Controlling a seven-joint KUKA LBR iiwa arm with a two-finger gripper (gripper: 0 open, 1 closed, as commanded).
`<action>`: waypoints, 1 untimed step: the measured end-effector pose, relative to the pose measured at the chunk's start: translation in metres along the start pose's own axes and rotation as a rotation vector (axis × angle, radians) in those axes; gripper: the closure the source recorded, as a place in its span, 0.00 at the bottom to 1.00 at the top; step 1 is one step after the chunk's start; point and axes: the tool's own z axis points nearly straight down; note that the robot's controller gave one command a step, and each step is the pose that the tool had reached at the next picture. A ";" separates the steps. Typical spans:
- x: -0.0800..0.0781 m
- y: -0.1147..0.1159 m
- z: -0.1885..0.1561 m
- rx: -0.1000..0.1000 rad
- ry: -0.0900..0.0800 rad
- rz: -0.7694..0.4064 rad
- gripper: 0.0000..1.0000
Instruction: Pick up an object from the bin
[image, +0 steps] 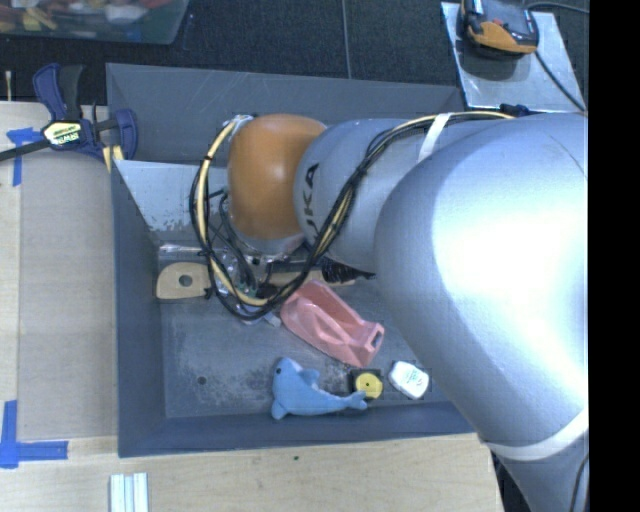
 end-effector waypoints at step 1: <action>0.000 0.000 -0.022 -0.002 0.000 0.000 1.00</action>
Offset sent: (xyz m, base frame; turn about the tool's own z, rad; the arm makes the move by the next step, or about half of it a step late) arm -0.0014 -0.0004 0.0621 0.0001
